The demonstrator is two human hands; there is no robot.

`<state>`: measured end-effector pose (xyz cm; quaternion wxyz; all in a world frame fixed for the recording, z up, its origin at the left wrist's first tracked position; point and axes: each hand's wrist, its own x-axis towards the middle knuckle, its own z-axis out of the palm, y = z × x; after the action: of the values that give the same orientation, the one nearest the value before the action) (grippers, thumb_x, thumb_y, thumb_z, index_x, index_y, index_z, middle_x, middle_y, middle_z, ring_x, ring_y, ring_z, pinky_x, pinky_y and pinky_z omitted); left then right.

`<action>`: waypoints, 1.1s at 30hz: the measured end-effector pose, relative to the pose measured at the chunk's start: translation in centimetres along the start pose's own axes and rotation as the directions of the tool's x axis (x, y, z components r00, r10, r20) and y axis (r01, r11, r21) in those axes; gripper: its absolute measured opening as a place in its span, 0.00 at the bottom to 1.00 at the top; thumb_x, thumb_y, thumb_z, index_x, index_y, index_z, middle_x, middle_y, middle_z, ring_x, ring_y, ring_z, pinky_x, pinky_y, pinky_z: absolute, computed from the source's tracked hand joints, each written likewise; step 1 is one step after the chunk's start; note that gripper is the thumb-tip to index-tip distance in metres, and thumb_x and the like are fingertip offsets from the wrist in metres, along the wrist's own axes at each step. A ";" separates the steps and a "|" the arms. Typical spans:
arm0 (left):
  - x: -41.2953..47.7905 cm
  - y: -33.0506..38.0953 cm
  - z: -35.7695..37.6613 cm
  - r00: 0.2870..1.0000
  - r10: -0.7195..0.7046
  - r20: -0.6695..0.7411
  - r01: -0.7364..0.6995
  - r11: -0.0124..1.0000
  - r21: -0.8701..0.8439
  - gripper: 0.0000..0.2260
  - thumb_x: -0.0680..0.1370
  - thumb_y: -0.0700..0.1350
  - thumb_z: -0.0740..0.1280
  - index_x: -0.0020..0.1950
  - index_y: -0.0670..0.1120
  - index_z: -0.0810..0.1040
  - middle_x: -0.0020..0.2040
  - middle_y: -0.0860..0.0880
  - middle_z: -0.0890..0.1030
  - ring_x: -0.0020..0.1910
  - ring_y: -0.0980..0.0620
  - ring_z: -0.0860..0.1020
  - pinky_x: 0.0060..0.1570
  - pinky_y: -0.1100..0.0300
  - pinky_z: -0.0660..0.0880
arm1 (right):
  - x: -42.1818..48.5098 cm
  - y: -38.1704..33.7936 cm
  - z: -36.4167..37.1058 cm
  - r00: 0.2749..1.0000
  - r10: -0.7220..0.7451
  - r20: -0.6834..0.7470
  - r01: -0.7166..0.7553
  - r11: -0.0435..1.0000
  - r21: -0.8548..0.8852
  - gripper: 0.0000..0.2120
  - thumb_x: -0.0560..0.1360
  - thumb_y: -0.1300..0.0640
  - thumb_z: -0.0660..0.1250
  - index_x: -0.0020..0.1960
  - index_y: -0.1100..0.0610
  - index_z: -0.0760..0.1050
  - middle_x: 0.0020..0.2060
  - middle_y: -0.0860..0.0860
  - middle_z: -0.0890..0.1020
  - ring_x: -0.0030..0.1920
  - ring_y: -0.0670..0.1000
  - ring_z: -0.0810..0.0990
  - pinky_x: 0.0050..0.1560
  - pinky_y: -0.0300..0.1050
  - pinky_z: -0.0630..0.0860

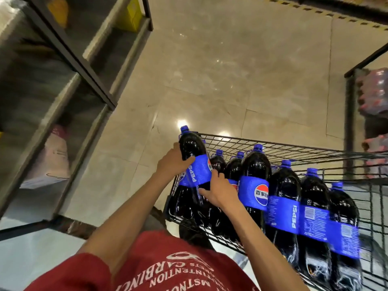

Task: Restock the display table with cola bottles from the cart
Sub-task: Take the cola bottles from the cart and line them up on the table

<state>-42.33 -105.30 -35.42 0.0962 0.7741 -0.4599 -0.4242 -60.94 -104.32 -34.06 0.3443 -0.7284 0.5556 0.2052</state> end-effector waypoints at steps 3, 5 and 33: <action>1.7 -0.4 2.1 0.996 -0.079 -0.049 0.071 0.985 -0.157 0.36 0.68 0.65 0.71 0.71 0.48 0.67 0.64 0.50 0.73 0.57 0.50 0.77 0.54 0.50 0.79 | 1.0 1.2 -0.1 0.998 -0.004 0.062 -0.005 0.990 0.142 0.44 0.75 0.40 0.71 0.80 0.59 0.54 0.70 0.60 0.68 0.66 0.61 0.74 0.59 0.54 0.75; 2.5 -0.4 3.4 0.986 -0.148 -0.070 0.123 0.950 -0.288 0.42 0.65 0.63 0.75 0.73 0.47 0.64 0.64 0.47 0.70 0.60 0.47 0.76 0.58 0.47 0.79 | 1.6 1.7 0.0 0.997 -0.009 0.083 -0.009 0.978 0.208 0.43 0.73 0.39 0.73 0.77 0.58 0.58 0.68 0.59 0.70 0.64 0.61 0.75 0.57 0.52 0.75; 3.0 0.6 5.5 0.953 -0.285 -0.100 0.110 0.636 -0.764 0.42 0.66 0.49 0.83 0.69 0.52 0.59 0.57 0.53 0.77 0.53 0.51 0.82 0.56 0.49 0.81 | 4.6 3.5 2.3 0.985 -0.087 0.147 -0.042 0.709 0.704 0.27 0.63 0.52 0.84 0.57 0.54 0.79 0.48 0.49 0.86 0.47 0.48 0.85 0.47 0.43 0.82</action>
<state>-46.14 -106.69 -40.19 0.4078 0.7512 -0.1427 -0.4990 -62.67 -106.25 -39.66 0.6445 -0.5285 0.5515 0.0345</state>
